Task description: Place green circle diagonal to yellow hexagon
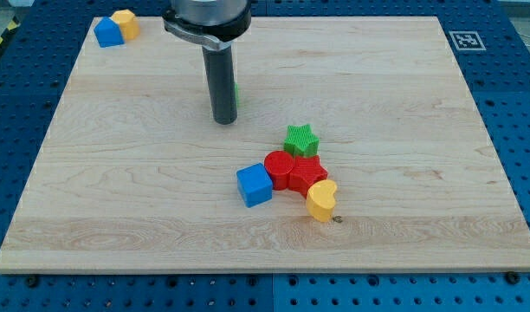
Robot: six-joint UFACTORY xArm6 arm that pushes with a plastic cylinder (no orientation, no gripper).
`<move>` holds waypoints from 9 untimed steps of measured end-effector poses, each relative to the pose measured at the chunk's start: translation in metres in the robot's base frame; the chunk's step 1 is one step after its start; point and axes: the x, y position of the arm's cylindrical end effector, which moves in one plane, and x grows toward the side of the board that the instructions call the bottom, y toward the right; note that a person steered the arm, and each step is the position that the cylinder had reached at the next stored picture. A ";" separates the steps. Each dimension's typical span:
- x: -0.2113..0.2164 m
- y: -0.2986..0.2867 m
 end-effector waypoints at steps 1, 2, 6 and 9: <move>0.000 0.014; -0.003 0.028; -0.049 -0.022; -0.097 -0.003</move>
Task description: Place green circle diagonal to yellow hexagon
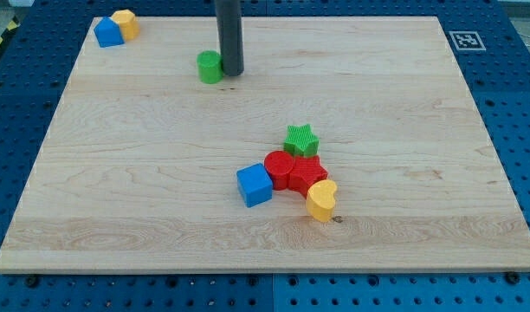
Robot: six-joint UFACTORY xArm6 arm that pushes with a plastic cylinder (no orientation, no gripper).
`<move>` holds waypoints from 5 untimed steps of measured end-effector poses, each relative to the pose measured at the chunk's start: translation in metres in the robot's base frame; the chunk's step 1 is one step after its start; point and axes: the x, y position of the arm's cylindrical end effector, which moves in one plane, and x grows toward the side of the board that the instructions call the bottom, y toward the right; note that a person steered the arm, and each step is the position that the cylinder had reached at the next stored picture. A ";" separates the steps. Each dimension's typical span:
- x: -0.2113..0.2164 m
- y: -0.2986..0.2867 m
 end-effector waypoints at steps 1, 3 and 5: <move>-0.001 -0.027; 0.003 -0.032; 0.012 -0.056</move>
